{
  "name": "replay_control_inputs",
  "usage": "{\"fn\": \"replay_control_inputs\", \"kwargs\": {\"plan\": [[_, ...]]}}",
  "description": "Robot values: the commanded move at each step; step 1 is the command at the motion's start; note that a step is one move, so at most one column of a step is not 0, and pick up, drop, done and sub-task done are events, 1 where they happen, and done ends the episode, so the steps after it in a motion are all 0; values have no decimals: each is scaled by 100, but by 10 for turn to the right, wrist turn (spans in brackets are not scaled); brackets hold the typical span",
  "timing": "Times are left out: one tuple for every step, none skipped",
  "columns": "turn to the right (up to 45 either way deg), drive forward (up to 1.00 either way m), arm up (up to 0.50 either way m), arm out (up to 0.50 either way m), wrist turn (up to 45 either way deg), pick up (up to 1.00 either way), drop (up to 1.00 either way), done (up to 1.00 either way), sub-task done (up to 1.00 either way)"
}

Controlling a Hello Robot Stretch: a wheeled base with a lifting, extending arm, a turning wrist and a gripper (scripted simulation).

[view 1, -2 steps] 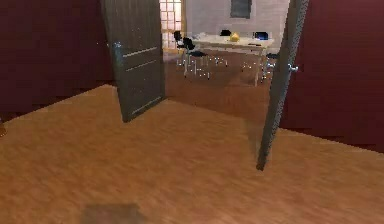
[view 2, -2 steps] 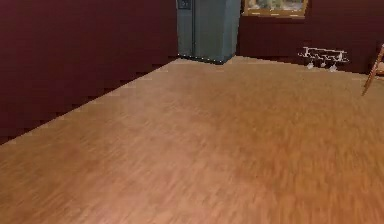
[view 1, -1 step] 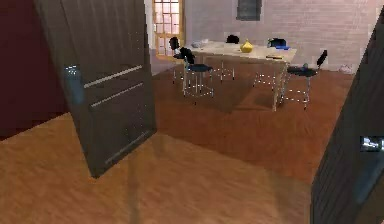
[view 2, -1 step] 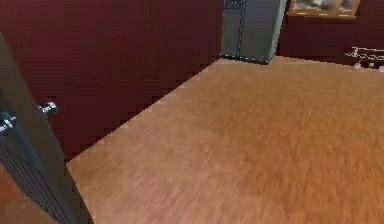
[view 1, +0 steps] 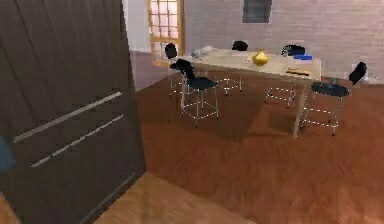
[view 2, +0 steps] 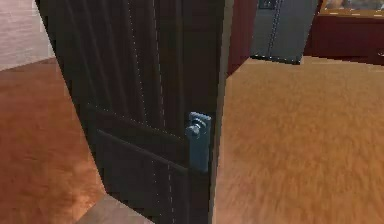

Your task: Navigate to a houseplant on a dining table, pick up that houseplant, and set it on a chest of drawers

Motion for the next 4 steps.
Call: {"fn": "replay_control_inputs", "kwargs": {"plan": [[270,0,0,0,0,0,0,0,0],[0,100,0,0,0,0,0,0,0],[60,0,0,0,0,0,0,0,0],[0,30,0,0,0,0,0,0,0]]}}
